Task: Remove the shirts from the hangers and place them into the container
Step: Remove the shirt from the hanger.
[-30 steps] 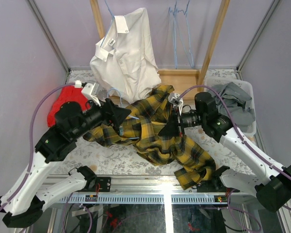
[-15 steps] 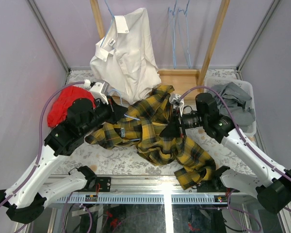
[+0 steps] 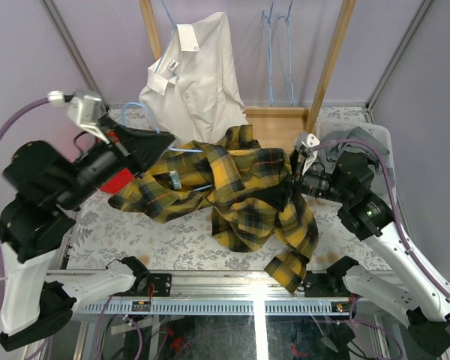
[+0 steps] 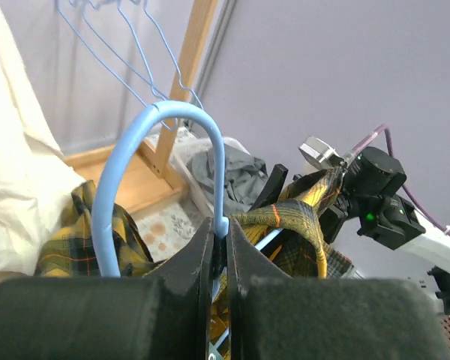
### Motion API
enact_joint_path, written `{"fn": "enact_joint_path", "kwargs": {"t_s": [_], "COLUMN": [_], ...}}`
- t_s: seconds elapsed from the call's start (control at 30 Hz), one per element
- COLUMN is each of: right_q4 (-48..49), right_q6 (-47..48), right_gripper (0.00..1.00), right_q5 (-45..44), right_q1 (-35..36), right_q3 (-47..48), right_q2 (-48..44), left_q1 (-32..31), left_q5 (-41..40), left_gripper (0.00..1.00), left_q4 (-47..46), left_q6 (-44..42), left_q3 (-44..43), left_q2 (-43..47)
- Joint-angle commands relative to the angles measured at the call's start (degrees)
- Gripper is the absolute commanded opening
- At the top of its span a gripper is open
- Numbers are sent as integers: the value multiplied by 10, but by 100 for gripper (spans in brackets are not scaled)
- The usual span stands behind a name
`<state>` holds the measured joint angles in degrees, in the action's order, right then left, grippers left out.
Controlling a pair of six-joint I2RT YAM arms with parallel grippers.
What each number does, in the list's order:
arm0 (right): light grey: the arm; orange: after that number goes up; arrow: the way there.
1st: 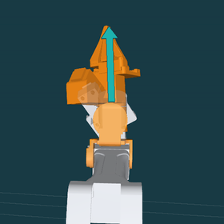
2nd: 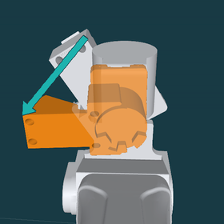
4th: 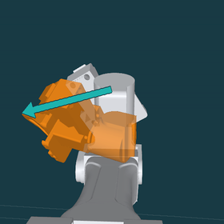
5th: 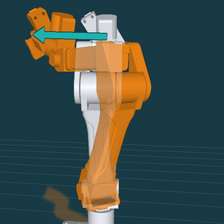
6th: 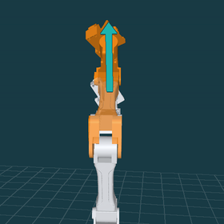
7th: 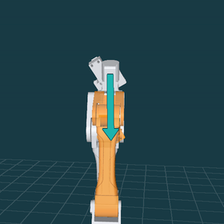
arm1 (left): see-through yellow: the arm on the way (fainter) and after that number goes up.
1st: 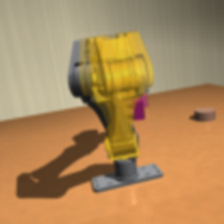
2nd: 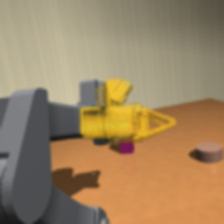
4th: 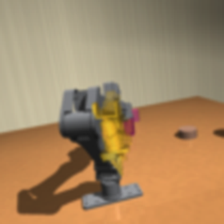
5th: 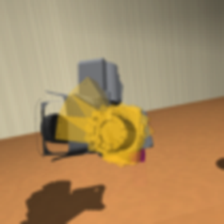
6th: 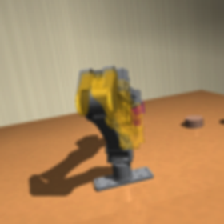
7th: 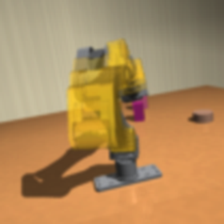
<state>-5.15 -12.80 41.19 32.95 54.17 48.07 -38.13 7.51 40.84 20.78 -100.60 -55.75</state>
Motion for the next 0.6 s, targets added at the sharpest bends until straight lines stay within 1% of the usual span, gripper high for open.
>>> {"fn": "enact_joint_path", "kwargs": {"t_s": [0.0, 0.07, 0.17, 0.27, 0.37, 0.47, 0.57], "right_q4": [18, -17, -67, -68, -52, -8, 21], "right_q6": [-27, -24, -20, -21, -20, -36, -61], "right_gripper": [83, 84, 86, 90, 90, 90, 87], "right_q5": [-133, -155, -171, -207, -236, -213, -110], "right_q1": [1, 1, 1, 1, 1, 1, 4], "right_q3": [24, 38, 59, 53, 34, 15, 11], "right_q2": [1, 15, 39, 33, 17, 7, 27], "left_q1": [5, 4, 4, 4, 4, 4, 4], "left_q5": [-93, -132, -160, -190, -205, -216, -218], "left_gripper": [0, 0, 0, 0, 0, 0, 0], "left_q4": [39, 74, 118, 131, 125, 125, 119], "left_q6": [-38, -43, -47, -46, -43, -43, -40], "left_q3": [-8, 25, 81, 150, 184, 194, 199], "left_q2": [4, -3, -19, -19, -11, -9, -8]}}
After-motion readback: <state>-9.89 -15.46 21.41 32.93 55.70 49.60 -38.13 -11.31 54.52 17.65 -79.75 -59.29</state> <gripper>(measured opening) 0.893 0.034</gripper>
